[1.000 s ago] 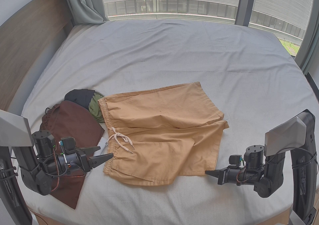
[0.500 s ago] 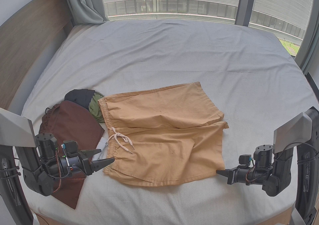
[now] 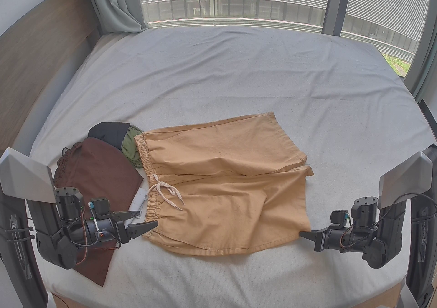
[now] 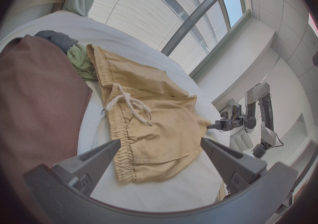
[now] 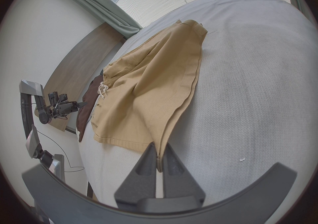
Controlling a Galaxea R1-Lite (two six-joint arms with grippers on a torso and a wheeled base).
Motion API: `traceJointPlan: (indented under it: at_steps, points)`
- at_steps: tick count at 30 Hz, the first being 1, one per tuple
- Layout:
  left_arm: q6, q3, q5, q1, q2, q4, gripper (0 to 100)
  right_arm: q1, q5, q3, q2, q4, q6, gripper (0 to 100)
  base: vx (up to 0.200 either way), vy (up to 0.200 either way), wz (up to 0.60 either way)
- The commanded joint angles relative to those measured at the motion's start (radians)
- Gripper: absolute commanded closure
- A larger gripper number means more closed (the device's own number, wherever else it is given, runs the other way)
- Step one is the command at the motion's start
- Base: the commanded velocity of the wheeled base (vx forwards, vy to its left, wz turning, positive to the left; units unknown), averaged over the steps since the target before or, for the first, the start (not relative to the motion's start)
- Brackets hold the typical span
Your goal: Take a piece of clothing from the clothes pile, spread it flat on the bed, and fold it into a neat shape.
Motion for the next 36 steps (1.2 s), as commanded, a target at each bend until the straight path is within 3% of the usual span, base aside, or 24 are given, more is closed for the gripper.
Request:
traceJointPlan:
  at_steps: [1,9,23,36]
  points:
    - [-0.002,-0.004,0.0,0.002,0.054,0.0,0,0.001,0.001,-0.004,-0.001,-0.001,0.001,100,0.0,0.0,0.0]
    - [0.003,-0.029,-0.003,0.053,0.125,0.0,0,0.003,0.001,-0.007,0.0,-0.001,0.001,100,0.0,0.0,0.0]
    - [-0.012,-0.055,-0.001,0.045,0.211,0.0,0,0.003,-0.001,-0.017,0.005,-0.002,0.001,100,0.0,0.0,0.0]
    - [-0.134,-0.082,0.002,0.005,0.231,0.0,0,0.0,-0.001,-0.027,0.008,-0.002,0.002,100,0.0,0.0,0.0]
